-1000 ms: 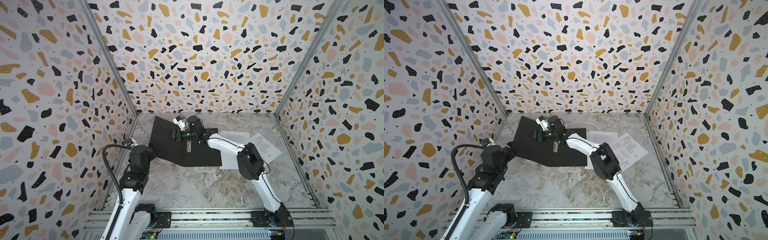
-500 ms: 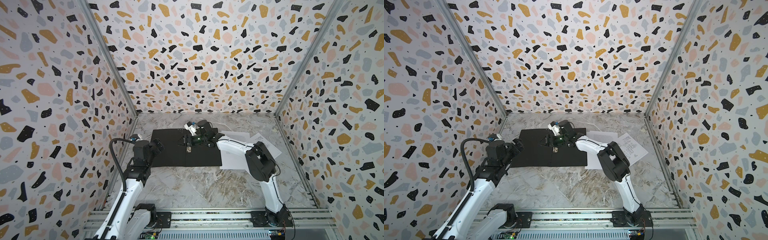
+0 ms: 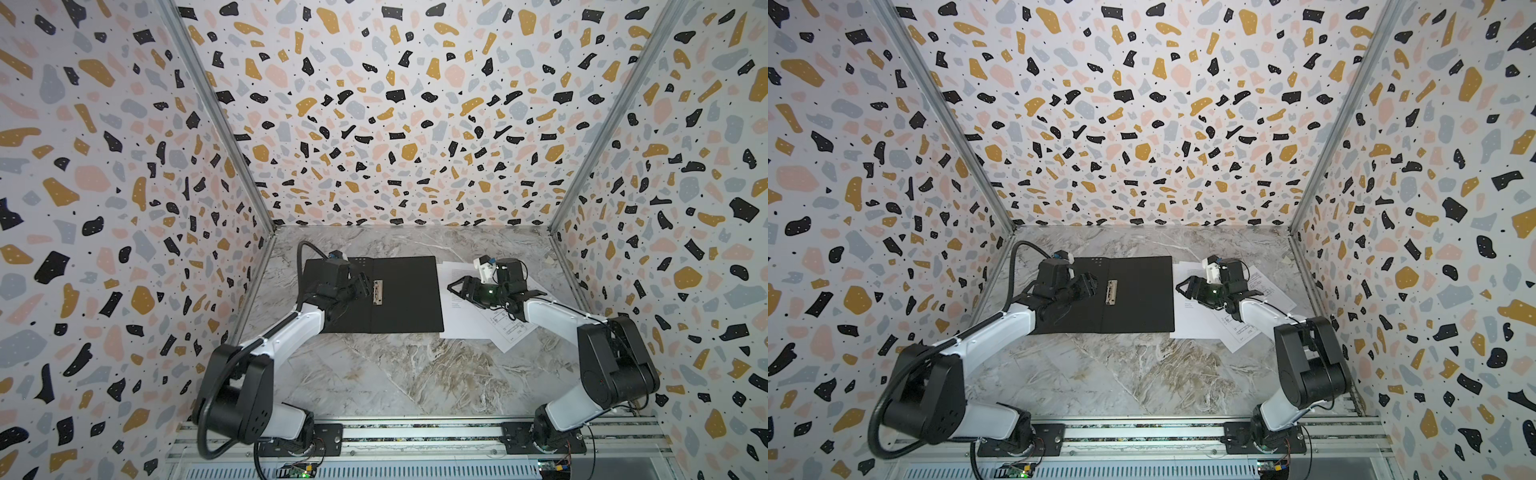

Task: Put the files into the folder

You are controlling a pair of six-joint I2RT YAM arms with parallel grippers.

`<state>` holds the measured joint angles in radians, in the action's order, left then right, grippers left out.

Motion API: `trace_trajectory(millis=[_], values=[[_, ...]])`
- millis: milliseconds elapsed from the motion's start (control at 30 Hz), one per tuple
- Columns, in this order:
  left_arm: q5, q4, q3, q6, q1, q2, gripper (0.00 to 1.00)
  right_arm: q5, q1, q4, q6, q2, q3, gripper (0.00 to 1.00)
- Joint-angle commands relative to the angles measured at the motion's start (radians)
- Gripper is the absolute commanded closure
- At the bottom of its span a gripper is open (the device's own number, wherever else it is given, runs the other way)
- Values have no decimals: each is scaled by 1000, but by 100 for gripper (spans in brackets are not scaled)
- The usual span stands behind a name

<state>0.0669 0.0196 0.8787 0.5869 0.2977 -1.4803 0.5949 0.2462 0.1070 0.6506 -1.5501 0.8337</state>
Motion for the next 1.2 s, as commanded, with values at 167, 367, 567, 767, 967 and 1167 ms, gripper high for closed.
trace_trajectory(millis=[167, 367, 567, 767, 967, 1167], values=[[85, 21, 174, -108, 1, -227, 37, -22, -111, -102, -57, 89, -55, 24], [117, 53, 263, -133, 20, -347, 39, -36, -201, -130, -62, 142, -99, 24], [98, 80, 317, -148, 38, -425, 42, -11, -193, -77, -12, 151, -152, 25], [59, 106, 354, -162, 38, -473, 52, -18, -127, -51, 10, 109, -127, 25], [29, 112, 349, -145, 38, -489, 61, -15, -97, -41, 29, 66, -90, 26], [-20, 124, 336, -122, 37, -494, 69, -17, -80, -36, 38, 59, -84, 26]])
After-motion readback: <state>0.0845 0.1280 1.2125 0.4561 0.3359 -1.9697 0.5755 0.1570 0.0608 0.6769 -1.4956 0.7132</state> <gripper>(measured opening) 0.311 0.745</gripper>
